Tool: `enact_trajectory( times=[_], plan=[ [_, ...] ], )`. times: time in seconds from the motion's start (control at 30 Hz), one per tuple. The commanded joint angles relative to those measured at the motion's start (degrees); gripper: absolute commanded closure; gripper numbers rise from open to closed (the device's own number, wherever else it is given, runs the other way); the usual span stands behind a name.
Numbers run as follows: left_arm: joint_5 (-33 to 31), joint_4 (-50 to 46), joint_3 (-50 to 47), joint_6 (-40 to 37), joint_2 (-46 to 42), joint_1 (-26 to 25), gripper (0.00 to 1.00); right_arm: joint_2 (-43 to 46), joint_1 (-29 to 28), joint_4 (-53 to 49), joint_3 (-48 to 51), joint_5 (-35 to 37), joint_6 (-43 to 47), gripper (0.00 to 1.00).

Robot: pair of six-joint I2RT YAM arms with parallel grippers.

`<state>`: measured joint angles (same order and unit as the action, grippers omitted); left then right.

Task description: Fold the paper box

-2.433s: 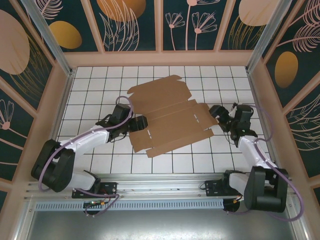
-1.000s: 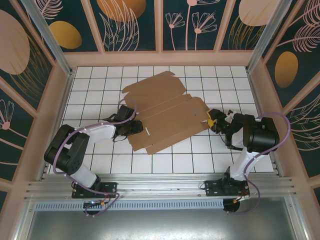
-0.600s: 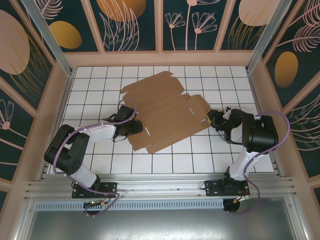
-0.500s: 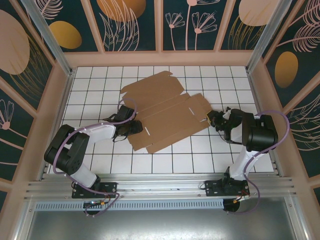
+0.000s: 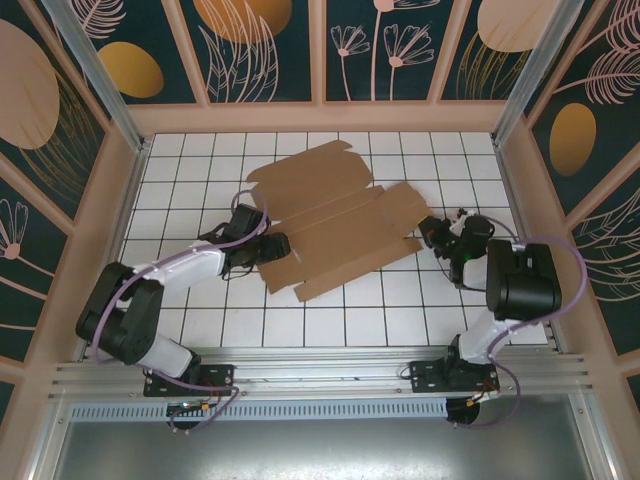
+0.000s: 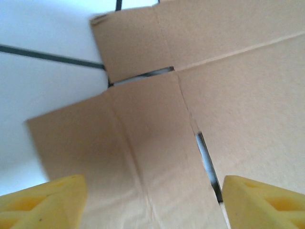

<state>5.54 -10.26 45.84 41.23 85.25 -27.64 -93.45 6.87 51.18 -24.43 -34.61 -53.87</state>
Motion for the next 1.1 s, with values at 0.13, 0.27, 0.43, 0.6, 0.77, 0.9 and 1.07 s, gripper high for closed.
enact_trajectory(
  times=[0.13,0.27,0.43,0.6,0.77,0.9,1.07],
  plan=[
    [-9.70,-8.14,8.76,-3.02,-10.08,0.57,0.16,20.86,-2.79,-34.19,-17.59,22.43,19.60,1.00],
    [-18.00,-10.30,11.41,-5.12,-13.71,0.57,0.13,23.80,-6.33,-49.07,-36.28,35.04,33.45,1.00],
    [-22.11,-10.80,12.23,-5.81,-15.29,0.57,0.10,17.60,-21.22,-58.16,-60.96,47.72,56.47,0.97],
    [-24.85,-11.70,12.67,-5.46,-16.45,0.57,0.09,4.41,-44.86,-63.45,-77.42,68.87,80.73,0.96],
    [-33.64,-14.81,14.12,-4.66,-20.82,0.70,0.08,-4.45,-60.39,-58.43,-72.92,81.35,94.52,0.95],
    [-42.41,-16.12,15.23,-5.23,-27.90,0.80,0.08,-6.07,-65.28,-62.15,-65.77,75.07,80.17,0.94],
    [-43.19,-14.48,15.65,-6.95,-31.80,0.81,0.07,-5.99,-65.58,-61.17,-55.93,53.40,64.04,0.35]
  ],
)
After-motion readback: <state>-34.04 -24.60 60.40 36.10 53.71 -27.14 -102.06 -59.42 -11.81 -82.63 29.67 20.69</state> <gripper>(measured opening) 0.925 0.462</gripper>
